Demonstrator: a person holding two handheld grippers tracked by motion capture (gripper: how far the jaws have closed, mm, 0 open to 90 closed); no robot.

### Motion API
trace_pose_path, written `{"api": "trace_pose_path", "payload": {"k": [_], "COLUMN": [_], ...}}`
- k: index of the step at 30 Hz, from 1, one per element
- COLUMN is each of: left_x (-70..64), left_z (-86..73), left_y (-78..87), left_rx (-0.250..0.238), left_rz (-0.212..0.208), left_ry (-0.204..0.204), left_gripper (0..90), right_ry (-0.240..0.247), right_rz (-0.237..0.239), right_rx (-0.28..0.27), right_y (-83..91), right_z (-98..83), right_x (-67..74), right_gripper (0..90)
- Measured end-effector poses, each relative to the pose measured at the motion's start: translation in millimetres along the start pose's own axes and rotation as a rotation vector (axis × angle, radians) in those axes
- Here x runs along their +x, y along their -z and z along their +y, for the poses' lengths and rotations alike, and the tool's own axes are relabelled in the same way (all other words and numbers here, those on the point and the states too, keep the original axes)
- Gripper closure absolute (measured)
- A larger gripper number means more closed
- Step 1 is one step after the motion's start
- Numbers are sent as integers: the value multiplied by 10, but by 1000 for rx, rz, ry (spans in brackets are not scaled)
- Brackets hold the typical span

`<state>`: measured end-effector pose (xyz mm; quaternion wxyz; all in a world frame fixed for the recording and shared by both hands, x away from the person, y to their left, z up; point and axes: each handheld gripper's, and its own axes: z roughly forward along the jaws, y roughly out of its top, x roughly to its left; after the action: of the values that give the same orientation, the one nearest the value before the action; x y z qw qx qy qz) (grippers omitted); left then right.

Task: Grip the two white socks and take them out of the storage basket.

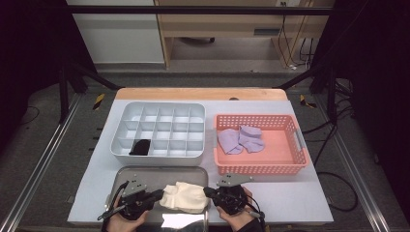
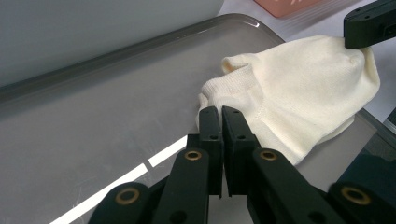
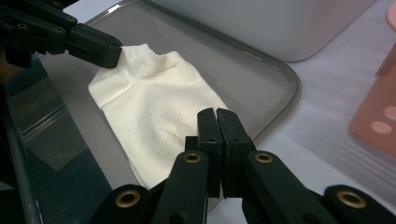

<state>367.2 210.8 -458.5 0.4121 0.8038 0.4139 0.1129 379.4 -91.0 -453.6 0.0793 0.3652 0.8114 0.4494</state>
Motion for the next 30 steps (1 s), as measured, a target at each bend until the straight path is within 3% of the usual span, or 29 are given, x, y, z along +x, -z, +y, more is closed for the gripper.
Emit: {"api": "trace_pose_path", "payload": {"k": [10, 17, 23, 25, 30], "left_x": [-21, -49, -41, -45, -78], "left_z": [16, -12, -48, -54, -84], "left_y": [-32, -72, -113, -123, -181], "left_rx": [8, 24, 33, 29, 52], "left_rz": [-20, 20, 52, 57, 50], "left_ry": [-4, -29, -23, -17, -22], "left_gripper": [869, 856, 702, 652, 626], "right_ry": [0, -4, -16, -16, -13], "right_rz": [2, -2, -6, -13, -21], "right_rx": [-13, 41, 37, 25, 23], "right_y": [70, -64, -121, -126, -190], "right_z": [13, -56, -85, -84, -93], "right_x": [10, 4, -16, -20, -28], "right_gripper": [891, 879, 848, 788, 735]}}
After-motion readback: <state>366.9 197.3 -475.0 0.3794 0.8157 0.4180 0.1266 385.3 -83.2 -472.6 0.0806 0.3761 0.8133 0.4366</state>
